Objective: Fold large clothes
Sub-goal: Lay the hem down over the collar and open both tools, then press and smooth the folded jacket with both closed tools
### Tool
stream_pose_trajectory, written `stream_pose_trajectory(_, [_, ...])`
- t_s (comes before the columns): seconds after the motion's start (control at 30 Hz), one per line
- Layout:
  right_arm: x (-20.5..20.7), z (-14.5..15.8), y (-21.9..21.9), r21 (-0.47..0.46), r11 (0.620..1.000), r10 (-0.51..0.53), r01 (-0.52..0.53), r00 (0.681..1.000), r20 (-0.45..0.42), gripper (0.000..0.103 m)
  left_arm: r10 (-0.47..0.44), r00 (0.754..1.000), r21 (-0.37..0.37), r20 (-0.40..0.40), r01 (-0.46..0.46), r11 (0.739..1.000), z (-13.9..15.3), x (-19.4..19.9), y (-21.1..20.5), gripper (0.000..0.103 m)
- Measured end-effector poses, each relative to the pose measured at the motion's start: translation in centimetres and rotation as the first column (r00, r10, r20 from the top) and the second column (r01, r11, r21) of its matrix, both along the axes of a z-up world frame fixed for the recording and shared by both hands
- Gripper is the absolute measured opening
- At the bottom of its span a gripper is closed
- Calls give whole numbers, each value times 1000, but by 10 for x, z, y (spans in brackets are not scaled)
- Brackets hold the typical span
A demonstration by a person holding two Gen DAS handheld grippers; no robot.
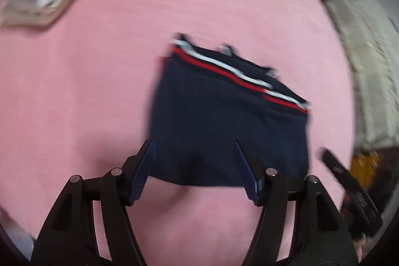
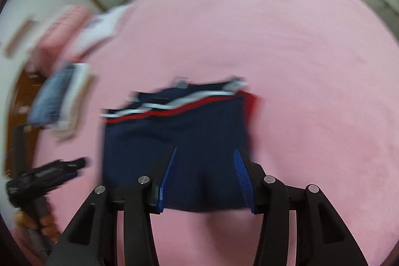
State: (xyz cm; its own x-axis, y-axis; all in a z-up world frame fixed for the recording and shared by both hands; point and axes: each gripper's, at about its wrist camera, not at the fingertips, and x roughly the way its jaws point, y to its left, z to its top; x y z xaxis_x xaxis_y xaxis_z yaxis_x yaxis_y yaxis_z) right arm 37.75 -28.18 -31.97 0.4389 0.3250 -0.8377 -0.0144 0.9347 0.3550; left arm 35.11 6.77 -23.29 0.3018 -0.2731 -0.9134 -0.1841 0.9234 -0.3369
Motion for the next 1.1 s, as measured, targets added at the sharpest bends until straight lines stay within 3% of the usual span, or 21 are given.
stream_pose_trajectory(0.03, [1,-5,9,63,997,42,-40,999,-28,47,-34,999,-27,-2,34,999,-3,-1,-4,50])
stream_pose_trajectory(0.07, [3,-12,17,107,992,72,-65,995,-63,46,-63,998,-52,-12,63,997,-9,1,-15,27])
stream_pose_trajectory(0.1, [6,-16,27,136,988,92,-79,992,-88,42,-86,996,-79,-38,83,993,-21,4,-29,17])
stream_pose_trajectory(0.13, [5,-27,35,180,979,121,-99,986,-115,28,-98,993,-105,-65,91,990,-32,6,-33,5])
stream_pose_trajectory(0.17, [5,-33,40,192,976,132,-106,983,-129,19,-107,990,-133,-91,94,987,-42,7,-38,3])
stream_pose_trajectory(0.23, [3,-53,48,193,975,143,-107,972,-185,14,-120,984,-145,-130,101,984,-63,6,-41,3])
stream_pose_trajectory(0.37, [-3,-77,42,89,993,97,-77,963,-251,5,-62,989,10,-138,64,998,-78,8,-24,1])
stream_pose_trajectory(0.5, [-17,-58,-13,95,994,-33,56,975,-222,1,49,990,82,-131,-38,996,-79,2,24,1])
stream_pose_trajectory(0.63, [-31,-35,-60,13,982,-180,187,962,-204,1,129,976,-54,-178,-141,989,-81,-6,61,0])
stream_pose_trajectory(0.73, [-39,-10,-89,26,965,-256,262,955,-150,1,68,987,29,-145,-64,998,-63,4,45,1])
stream_pose_trajectory(0.8, [-34,0,-94,71,967,-235,243,966,-109,1,-16,997,-11,-82,16,1000,-48,13,24,1])
stream_pose_trajectory(0.9, [-26,8,-79,186,974,-119,133,989,-82,1,-118,992,-104,-46,113,988,-44,36,-14,1])
stream_pose_trajectory(1.0, [-8,-6,-39,236,972,26,-2,995,-98,1,-205,978,-134,-42,198,971,-57,62,-51,1])
stream_pose_trajectory(1.1, [6,-23,-4,227,968,134,-105,984,-116,1,-242,968,-199,-61,226,954,-80,85,-71,1])
